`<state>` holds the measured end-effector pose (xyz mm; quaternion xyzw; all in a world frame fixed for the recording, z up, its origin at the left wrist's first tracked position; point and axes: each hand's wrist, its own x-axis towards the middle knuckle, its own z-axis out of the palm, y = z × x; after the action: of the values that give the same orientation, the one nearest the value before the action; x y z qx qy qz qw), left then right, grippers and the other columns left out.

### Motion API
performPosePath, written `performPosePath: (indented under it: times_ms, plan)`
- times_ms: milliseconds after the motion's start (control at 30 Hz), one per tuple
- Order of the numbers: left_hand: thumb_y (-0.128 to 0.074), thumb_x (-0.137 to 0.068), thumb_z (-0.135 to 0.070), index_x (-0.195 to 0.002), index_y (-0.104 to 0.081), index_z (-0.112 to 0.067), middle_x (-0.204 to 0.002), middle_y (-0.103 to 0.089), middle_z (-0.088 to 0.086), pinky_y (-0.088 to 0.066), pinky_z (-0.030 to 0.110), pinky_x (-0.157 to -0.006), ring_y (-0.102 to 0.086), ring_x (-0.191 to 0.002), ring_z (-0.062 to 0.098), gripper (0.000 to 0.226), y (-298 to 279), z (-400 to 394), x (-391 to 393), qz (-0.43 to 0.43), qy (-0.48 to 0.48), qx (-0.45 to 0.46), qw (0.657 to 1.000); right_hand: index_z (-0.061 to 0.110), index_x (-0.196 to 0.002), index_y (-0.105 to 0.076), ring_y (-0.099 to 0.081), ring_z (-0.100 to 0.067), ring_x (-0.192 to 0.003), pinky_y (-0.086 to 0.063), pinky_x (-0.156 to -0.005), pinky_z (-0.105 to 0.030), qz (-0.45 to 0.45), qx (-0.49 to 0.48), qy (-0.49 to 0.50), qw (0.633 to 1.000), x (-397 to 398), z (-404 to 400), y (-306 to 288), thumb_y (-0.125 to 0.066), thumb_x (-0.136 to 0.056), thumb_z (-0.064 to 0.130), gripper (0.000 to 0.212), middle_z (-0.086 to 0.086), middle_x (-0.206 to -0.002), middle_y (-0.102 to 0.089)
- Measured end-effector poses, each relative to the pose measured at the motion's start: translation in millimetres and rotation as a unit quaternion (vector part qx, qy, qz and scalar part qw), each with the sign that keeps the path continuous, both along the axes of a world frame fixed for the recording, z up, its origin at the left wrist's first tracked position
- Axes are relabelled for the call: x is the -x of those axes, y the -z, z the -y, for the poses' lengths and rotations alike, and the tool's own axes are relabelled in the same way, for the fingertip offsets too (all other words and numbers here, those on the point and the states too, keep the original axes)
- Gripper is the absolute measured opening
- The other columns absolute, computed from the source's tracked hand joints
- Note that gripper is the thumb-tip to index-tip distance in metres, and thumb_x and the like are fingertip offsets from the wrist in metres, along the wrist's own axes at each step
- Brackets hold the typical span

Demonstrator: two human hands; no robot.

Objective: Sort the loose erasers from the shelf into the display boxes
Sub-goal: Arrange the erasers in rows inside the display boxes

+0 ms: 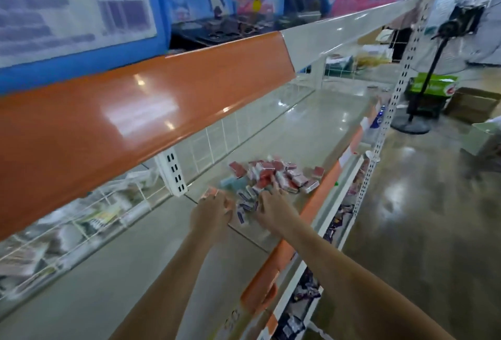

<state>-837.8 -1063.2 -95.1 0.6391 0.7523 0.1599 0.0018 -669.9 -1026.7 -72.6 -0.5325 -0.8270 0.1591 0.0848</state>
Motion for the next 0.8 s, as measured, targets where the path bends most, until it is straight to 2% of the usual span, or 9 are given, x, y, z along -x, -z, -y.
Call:
performPosePath:
  times_ms: [133, 267, 333, 400, 500, 633, 700, 800]
  plan:
    - [-0.055, -0.089, -0.034, -0.11, -0.057, -0.017, -0.113, -0.056, 0.001, -0.049, 0.031, -0.078, -0.057, -0.1, 0.021, 0.028, 3.7, -8.3, -3.3, 0.017, -0.028, -0.009, 0.999, 0.008, -0.121, -0.047, -0.046, -0.03, -0.116, -0.04, -0.096, -0.04, -0.042, -0.003, -0.009, 0.999, 0.0, -11.6, 7.7, -0.06, -0.083, 0.05, 0.058, -0.013, -0.124, -0.049]
    - [-0.051, -0.091, -0.036, -0.118, -0.056, -0.021, -0.109, -0.062, 0.005, -0.047, 0.03, -0.073, -0.061, -0.092, 0.024, 0.031, 3.0, -7.4, -12.7, 0.013, -0.064, -0.005, 0.998, 0.007, -0.125, -0.044, -0.044, -0.031, -0.119, -0.038, -0.097, -0.038, -0.07, -0.006, -0.043, 0.997, -6.0, -17.8, 9.1, -0.055, -0.088, 0.03, 0.044, -0.014, -0.129, -0.046]
    - [-0.049, -0.093, -0.034, -0.124, -0.055, -0.02, -0.11, -0.064, 0.007, -0.046, 0.03, -0.074, -0.062, -0.094, 0.026, 0.034, 1.2, -4.3, -19.3, -0.003, -0.095, 0.017, 0.995, 0.008, -0.128, -0.041, -0.042, -0.032, -0.121, -0.036, -0.098, -0.038, -0.085, -0.007, -0.07, 0.994, -11.5, -20.1, 11.6, -0.052, -0.09, 0.028, 0.045, -0.013, -0.133, -0.042]
    - [-0.052, -0.09, -0.028, -0.121, -0.059, -0.017, -0.113, -0.064, 0.009, -0.045, 0.029, -0.079, -0.061, -0.099, 0.026, 0.033, 1.6, -0.3, -22.5, -0.021, -0.119, 0.044, 0.992, 0.01, -0.134, -0.037, -0.038, -0.03, -0.126, -0.034, -0.102, -0.038, -0.091, -0.007, -0.098, 0.991, -16.6, -22.0, 15.7, -0.055, -0.09, 0.034, 0.053, -0.011, -0.137, -0.039]
    - [-0.054, -0.084, -0.018, -0.111, -0.066, -0.014, -0.108, -0.066, 0.01, -0.046, 0.033, -0.081, -0.06, -0.099, 0.027, 0.03, 2.2, 11.8, -22.3, -0.006, -0.15, 0.048, 0.987, 0.012, -0.14, -0.032, -0.026, -0.029, -0.136, -0.03, -0.107, -0.038, -0.088, -0.01, -0.124, 0.988, -20.9, -26.1, 20.8, -0.055, -0.092, 0.03, 0.056, -0.01, -0.142, -0.036]
    - [-0.057, -0.085, -0.011, -0.103, -0.07, -0.012, -0.096, -0.069, 0.006, -0.044, 0.028, -0.072, -0.061, -0.087, 0.024, 0.021, -1.7, 40.9, -28.7, 0.1, -0.171, -0.005, 0.98, 0.011, -0.137, -0.037, -0.035, -0.026, -0.13, -0.032, -0.106, -0.037, -0.106, 0.0, -0.139, 0.985, -26.3, -28.2, 20.1, -0.057, -0.091, 0.031, 0.054, -0.009, -0.139, -0.04]
    - [-0.058, -0.088, -0.012, -0.1, -0.07, -0.015, -0.089, -0.066, -0.002, -0.039, 0.02, -0.061, -0.058, -0.078, 0.014, 0.017, -11.1, 59.4, -34.2, 0.172, -0.212, -0.031, 0.962, 0.01, -0.133, -0.043, -0.041, -0.025, -0.124, -0.035, -0.103, -0.036, -0.127, 0.013, -0.138, 0.982, -27.1, -28.6, 19.0, -0.06, -0.09, 0.027, 0.049, -0.008, -0.133, -0.045]
    - [-0.062, -0.088, -0.021, -0.096, -0.07, -0.02, -0.083, -0.067, -0.004, -0.036, 0.007, -0.051, -0.054, -0.064, 0.003, 0.011, -19.4, 91.9, -36.5, 0.262, -0.253, -0.084, 0.928, 0.011, -0.12, -0.055, -0.05, -0.024, -0.109, -0.043, -0.094, -0.035, -0.143, 0.013, -0.154, 0.978, -23.9, -24.8, 17.7, -0.062, -0.087, 0.023, 0.036, -0.009, -0.118, -0.056]
